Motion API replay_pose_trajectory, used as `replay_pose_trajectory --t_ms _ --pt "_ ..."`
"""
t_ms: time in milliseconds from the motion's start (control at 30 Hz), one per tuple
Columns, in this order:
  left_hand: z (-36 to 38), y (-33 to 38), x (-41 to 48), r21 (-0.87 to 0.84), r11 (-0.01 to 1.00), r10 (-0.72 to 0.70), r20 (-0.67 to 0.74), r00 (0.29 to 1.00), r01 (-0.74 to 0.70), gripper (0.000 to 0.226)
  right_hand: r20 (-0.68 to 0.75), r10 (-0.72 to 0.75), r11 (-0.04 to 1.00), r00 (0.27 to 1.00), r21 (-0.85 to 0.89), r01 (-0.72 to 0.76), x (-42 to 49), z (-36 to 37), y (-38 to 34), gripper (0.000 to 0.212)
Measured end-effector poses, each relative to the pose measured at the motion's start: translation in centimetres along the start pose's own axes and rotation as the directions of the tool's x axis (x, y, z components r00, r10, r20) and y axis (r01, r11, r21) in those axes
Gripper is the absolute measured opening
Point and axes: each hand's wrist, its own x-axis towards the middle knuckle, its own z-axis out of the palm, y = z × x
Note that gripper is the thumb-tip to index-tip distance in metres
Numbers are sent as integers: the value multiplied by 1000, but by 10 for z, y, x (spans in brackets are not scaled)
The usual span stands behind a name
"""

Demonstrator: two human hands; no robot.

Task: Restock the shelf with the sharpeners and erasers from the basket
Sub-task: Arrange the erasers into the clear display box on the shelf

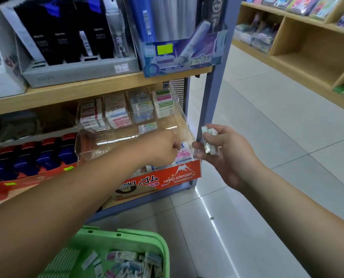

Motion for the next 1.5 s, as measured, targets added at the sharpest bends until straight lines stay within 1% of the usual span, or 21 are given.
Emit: replay_pose_trajectory --t_ms 67,100,133,200,233,267,400,500,633,700,767,800,900,967,1033,1100,1200,1267,1300,1400,1500 --pt "0 -1 -5 -38 999 -13 -116 993 9 29 44 20 1000 999 7 -20 0 -1 0 24" --pt "-2 -1 -8 -123 992 -22 -195 981 -3 30 60 17 1000 998 -10 -17 0 0 1 24" --pt "-4 1 -12 -271 962 -37 -252 967 -34 31 71 9 999 997 -32 -7 1 2 2 24" --pt "-12 7 -20 -609 787 -72 -255 964 -102 29 80 -13 997 997 -77 20 3 5 5 24" --pt "-16 10 -24 -708 699 -78 -217 973 -102 26 82 -27 995 996 -90 34 3 8 6 23" --pt "-18 13 -29 -750 654 -72 -186 980 -95 23 90 -40 994 995 -93 48 2 10 7 23" --pt "-21 8 -38 -789 608 -67 -160 985 -87 13 112 -92 988 990 -113 104 -2 17 6 21" --pt "-26 -5 -41 -824 565 -111 -134 985 -49 13 45 -176 965 983 -189 182 -4 22 6 22" --pt "-34 -28 -47 -790 612 -143 -150 978 -32 18 19 -215 927 977 -312 210 -4 32 8 37" --pt "-37 -39 -53 -766 642 -151 -142 978 -12 20 67 -194 917 979 -343 205 -7 38 9 37" --pt "-39 -49 -63 -759 650 -175 -100 979 39 20 169 -185 892 968 -385 238 -10 47 12 27" --pt "-38 -55 -68 -728 683 -186 -95 978 59 19 228 -196 869 954 -410 277 -13 52 14 21" --pt "-32 -73 -82 -606 792 -216 -154 964 81 14 347 -234 797 908 -467 384 -17 69 21 14" --pt "-27 -85 -88 -590 802 -260 -203 944 94 10 356 -223 802 907 -462 379 -14 81 25 19" --pt "-23 -93 -92 -610 786 -289 -213 933 104 9 326 -190 845 926 -426 324 -10 89 27 25" --pt "-21 -96 -95 -657 745 -319 -203 926 113 8 281 -146 889 949 -384 250 -8 95 25 24" --pt "-24 -100 -100 -791 602 -395 -178 901 108 11 259 -94 917 961 -354 185 -7 100 26 17" --pt "-27 -102 -102 -860 501 -414 -138 900 99 17 262 -95 906 960 -377 193 -7 102 28 18" --pt "-26 -104 -102 -872 480 -413 -127 902 97 21 264 -97 895 959 -398 200 -7 103 29 18" --pt "-24 -108 -103 -868 487 -383 -114 917 95 27 235 -87 893 968 -412 180 -5 105 31 15" --pt "-22 -110 -105 -845 521 -404 -119 907 121 20 185 -60 929 981 -349 122 -2 105 32 16"
